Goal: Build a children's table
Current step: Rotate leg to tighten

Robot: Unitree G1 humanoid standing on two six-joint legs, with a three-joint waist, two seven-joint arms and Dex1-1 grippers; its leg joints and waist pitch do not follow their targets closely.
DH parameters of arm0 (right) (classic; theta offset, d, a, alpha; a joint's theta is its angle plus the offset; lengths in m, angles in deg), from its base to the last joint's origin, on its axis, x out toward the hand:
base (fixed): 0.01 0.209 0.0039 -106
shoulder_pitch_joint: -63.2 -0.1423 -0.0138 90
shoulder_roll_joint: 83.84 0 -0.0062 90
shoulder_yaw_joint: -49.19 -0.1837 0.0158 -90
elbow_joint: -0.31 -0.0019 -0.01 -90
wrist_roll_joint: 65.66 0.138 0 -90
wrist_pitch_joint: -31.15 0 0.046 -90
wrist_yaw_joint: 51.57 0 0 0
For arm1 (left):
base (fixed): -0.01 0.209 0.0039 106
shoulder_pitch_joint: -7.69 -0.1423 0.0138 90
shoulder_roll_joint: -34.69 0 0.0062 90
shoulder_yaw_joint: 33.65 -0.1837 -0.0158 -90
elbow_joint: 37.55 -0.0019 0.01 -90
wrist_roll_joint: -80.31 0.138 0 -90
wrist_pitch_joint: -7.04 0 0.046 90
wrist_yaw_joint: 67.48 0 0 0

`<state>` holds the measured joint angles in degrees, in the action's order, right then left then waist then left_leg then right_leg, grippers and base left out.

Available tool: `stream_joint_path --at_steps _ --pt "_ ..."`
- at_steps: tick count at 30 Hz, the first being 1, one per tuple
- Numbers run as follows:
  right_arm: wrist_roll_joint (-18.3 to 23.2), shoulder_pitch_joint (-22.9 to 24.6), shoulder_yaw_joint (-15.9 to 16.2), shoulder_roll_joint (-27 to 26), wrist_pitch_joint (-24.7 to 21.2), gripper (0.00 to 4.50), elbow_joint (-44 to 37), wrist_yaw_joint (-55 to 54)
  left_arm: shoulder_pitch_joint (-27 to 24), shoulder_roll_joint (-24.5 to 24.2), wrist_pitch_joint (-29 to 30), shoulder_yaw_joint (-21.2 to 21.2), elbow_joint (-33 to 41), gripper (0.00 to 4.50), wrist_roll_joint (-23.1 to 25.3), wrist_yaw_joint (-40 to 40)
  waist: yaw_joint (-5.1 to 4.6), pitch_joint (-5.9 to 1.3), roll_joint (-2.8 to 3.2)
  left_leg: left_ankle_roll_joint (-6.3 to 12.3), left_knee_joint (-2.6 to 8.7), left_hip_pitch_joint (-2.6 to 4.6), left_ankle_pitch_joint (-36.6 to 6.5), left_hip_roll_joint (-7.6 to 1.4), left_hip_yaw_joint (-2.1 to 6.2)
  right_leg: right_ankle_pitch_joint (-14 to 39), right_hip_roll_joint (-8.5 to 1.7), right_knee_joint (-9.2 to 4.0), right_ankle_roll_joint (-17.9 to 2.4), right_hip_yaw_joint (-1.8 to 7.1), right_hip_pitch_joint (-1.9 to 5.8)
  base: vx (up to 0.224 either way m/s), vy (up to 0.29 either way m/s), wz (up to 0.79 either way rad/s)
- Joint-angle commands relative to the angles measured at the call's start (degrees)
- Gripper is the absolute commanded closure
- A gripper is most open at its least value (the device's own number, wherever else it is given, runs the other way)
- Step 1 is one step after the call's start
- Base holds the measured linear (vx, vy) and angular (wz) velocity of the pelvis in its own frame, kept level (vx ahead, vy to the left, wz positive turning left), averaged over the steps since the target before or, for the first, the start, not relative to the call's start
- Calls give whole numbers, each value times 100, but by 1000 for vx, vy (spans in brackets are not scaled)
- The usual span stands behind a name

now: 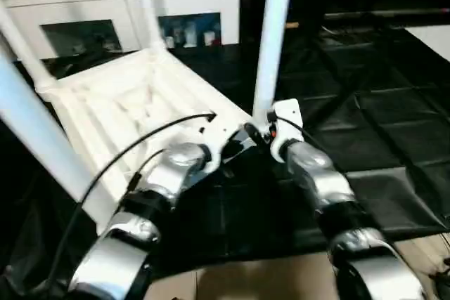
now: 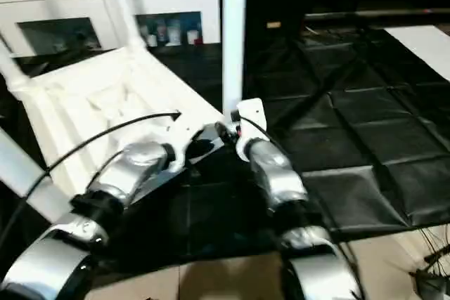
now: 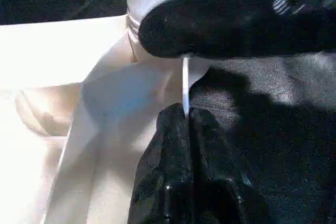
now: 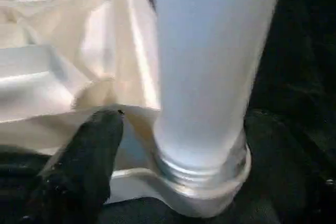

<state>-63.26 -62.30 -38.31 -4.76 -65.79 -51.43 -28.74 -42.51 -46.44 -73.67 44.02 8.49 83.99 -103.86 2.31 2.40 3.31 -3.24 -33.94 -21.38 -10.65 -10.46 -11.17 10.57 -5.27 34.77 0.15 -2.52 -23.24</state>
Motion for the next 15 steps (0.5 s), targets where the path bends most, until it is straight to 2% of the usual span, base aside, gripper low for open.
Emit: stream_joint_path --at_steps 1,2,3,5,6,8,9,10,11,13,14,15 --pt "96 169 209 330 109 52 -328 875 -332 -294 -163 -91 171 450 37 -370 73 -363 -107 582 370 5 -1020 -196 115 589 -289 -394 -1439 155 336 0 0 0" --pt "138 311 303 604 260 52 -487 1430 -477 -431 -314 -151 378 450 -33 -695 85 -360 -100 624 366 3 -1017 -212 111 566 -292 -391 -1441 163 330 0 0 0" --pt "139 316 306 613 268 52 -493 1447 -482 -435 -319 -153 386 450 -37 -708 101 -360 -99 638 368 9 -1035 -224 116 571 -295 -390 -1439 159 332 0 0 0" --pt "342 489 330 894 406 52 -704 2119 -733 -633 -470 -253 821 450 -232 -1326 98 -348 -106 644 371 18 -1128 -227 100 706 -291 -394 -1495 165 307 0 0 0" --pt "385 524 346 963 405 52 -747 2284 -813 -708 -491 -308 956 450 -275 -1524 96 -346 -104 629 378 15 -1179 -233 102 772 -293 -393 -1504 162 312 0 0 0" --pt "429 561 373 1045 408 52 -787 2476 -908 -799 -507 -375 1119 450 -320 -1760 109 -325 -84 542 407 40 -1373 -256 102 1129 -281 -418 -1467 162 271 0 0 0" --pt "429 561 373 1045 408 52 -787 2476 -908 -799 -507 -375 1119 450 -320 -1760 106 -319 -93 517 411 46 -1416 -256 96 1217 -277 -432 -1441 169 261 0 0 0" --pt "502 716 561 1252 404 52 -1007 3059 -1178 -1051 -471 -525 1675 450 -444 -2259 143 -327 -112 469 420 51 -1440 -275 117 1293 -300 -409 -1412 169 279 0 0 0" --pt "502 716 561 1252 404 52 -1007 3059 -1178 -1051 -471 -525 1675 450 -444 -2259 153 -321 -93 465 427 43 -1388 -292 107 1238 -294 -405 -1394 181 260 0 0 0" --pt "532 772 625 1317 402 52 -1096 3244 -1237 -1103 -430 -540 1809 450 -473 -2341 162 -329 -92 450 420 65 -1359 -282 93 1152 -273 -405 -1422 183 236 0 0 0" --pt "494 837 741 1404 417 52 -1150 3451 -1297 -1156 -361 -543 1954 450 -528 -2462 198 -329 -121 456 415 67 -1285 -287 85 978 -272 -382 -1454 187 241 0 0 0" --pt "430 866 810 1445 473 52 -1140 3526 -1318 -1174 -338 -534 1999 450 -538 -2497 219 -332 -116 461 415 61 -1253 -288 85 940 -272 -372 -1440 187 247 0 0 0"
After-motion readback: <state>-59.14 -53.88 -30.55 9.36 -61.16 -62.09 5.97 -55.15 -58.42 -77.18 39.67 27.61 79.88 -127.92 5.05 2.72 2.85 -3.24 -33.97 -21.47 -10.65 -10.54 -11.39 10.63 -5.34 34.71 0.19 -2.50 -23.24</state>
